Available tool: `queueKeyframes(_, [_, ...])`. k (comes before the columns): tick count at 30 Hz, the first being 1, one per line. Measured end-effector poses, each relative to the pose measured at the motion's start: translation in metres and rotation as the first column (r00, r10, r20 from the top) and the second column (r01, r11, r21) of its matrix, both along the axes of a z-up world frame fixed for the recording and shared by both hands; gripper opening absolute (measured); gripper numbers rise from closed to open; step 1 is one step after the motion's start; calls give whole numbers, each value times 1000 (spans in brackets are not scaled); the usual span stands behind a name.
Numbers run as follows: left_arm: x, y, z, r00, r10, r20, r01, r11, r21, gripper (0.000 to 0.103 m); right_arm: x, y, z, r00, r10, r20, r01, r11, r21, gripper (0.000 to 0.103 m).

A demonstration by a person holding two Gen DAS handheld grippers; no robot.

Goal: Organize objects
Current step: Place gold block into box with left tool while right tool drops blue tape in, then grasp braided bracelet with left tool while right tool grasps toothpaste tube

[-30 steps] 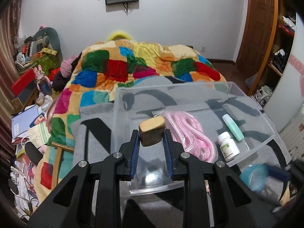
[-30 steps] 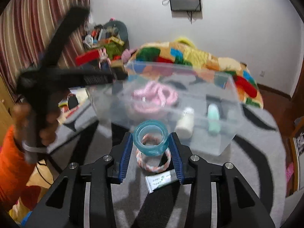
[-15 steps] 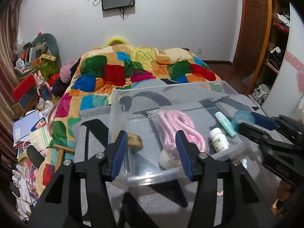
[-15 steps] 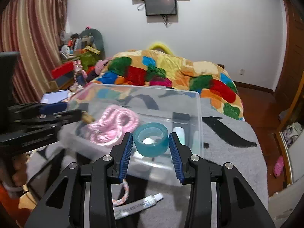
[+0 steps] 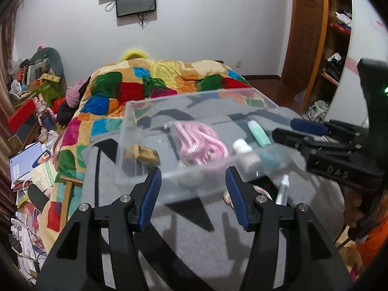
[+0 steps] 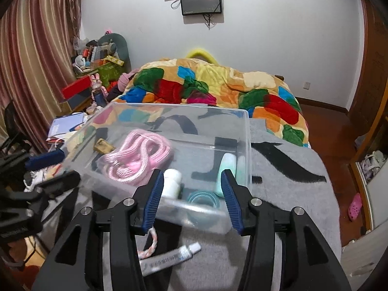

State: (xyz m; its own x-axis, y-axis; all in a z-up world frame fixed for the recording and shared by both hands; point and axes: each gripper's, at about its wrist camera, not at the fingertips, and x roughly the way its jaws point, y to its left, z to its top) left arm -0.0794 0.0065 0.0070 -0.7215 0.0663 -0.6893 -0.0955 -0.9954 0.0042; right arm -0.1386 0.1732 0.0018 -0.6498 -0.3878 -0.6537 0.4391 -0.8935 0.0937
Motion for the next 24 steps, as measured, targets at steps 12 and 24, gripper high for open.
queueKeyframes(12, [-20, 28, -50, 986, -65, 153, 64, 998, 15, 45, 42, 16, -16, 999, 36, 24, -36, 999, -4, 45])
queueKeyframes(24, [-10, 34, -66, 989, -52, 142, 54, 999, -8, 10, 37, -2, -61, 983, 59, 171, -55, 998, -23, 35])
